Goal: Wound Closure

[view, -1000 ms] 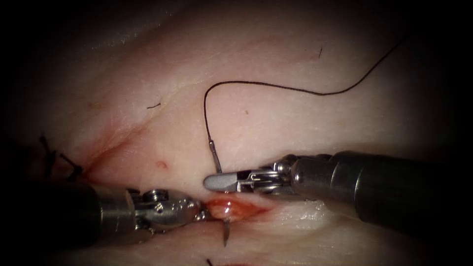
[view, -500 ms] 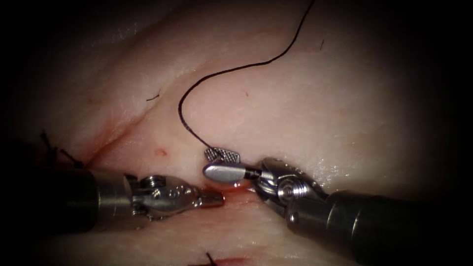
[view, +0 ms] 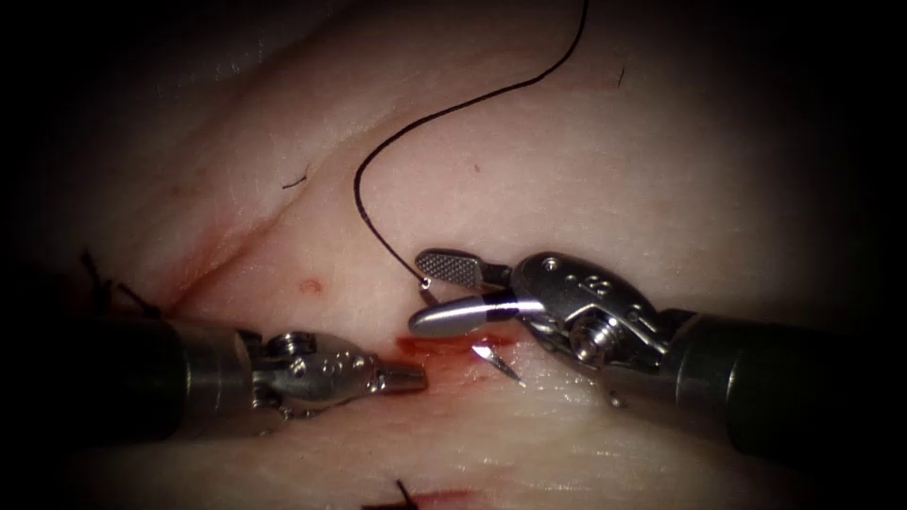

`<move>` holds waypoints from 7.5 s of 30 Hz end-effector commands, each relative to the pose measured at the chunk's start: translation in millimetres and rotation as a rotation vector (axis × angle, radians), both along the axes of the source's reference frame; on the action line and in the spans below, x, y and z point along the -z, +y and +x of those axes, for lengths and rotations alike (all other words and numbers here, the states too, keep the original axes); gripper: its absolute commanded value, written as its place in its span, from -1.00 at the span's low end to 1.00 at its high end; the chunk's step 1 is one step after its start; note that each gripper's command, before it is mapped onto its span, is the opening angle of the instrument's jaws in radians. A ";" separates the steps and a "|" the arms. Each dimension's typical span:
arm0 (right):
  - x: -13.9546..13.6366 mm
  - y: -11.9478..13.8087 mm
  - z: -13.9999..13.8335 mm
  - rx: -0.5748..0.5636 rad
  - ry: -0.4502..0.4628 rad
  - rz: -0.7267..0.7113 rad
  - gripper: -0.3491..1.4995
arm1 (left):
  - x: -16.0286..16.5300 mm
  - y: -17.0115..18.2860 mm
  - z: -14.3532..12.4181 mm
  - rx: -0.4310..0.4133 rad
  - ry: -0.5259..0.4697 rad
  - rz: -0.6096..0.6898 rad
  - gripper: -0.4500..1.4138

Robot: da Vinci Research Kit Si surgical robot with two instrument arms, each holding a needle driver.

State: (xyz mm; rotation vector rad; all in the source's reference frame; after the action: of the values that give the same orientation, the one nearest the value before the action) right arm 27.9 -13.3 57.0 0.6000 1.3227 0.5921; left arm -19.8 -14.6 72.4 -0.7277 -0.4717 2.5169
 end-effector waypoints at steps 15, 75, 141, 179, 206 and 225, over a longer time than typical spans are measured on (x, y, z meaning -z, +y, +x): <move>-1.4 3.0 1.6 0.318 0.022 -0.103 0.91 | -0.5 -0.2 -0.4 -0.001 -0.001 -0.001 -0.78; -5.0 0.5 2.5 0.511 0.144 -0.430 0.84 | 0.0 -0.4 -0.3 -0.010 -0.003 -0.004 -0.78; -4.2 -2.7 0.3 0.111 0.162 0.703 0.36 | 0.5 -0.6 -0.2 -0.056 -0.052 -0.047 -0.80; -6.9 1.9 -10.8 0.038 0.253 -0.022 -0.66 | 4.3 1.0 -5.0 -0.247 -0.404 -0.470 -0.26; -9.0 1.5 -10.9 0.024 0.260 -0.041 -0.07 | 4.2 0.8 -7.9 -0.327 -0.409 -0.638 0.04; -9.0 1.4 -10.8 0.005 0.278 -0.038 -0.38 | 3.8 1.1 -7.5 -0.285 -0.386 -0.693 -1.00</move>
State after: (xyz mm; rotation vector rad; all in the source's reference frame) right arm 16.3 -12.1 65.5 0.6716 1.5888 0.4941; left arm -26.7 -13.6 68.0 -1.5105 0.2294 2.8153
